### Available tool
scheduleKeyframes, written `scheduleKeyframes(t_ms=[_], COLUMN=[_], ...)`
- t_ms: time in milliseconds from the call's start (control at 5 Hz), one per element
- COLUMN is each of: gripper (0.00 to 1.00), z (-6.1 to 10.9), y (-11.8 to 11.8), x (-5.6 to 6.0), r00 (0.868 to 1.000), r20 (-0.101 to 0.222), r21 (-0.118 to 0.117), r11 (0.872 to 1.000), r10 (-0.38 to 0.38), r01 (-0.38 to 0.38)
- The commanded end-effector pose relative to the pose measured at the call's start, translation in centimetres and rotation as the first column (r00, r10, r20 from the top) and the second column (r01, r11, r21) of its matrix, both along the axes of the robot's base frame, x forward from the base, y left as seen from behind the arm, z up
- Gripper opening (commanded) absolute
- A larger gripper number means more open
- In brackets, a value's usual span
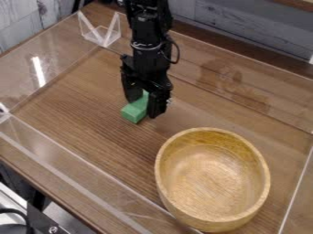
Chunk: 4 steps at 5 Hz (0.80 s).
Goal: Put the green block in the brown bowl
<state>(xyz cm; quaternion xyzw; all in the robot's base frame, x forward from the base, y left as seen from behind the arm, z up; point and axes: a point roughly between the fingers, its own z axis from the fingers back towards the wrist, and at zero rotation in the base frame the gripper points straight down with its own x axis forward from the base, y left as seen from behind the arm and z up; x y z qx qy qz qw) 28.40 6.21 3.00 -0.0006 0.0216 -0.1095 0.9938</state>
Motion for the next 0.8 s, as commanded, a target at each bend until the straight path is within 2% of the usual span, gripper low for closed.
scheduleKeyframes(t_ms=[0,200,400,600], gripper=[1.00,1.00,0.00,0.00], z=[-0.54,-1.06,-1.37,-0.54], y=[0.60,0.67,0.60,0.23], x=[0.30,0.35,0.27,-0.24], r00=[1.000,1.000,1.000,0.999], r20=[0.012,0.008,0.001,-0.026], r21=[-0.003,-0.008,-0.014,-0.020], r11=[1.000,1.000,1.000,0.999], r10=[-0.003,0.001,0.007,0.027], r01=[0.003,-0.001,-0.007,-0.028])
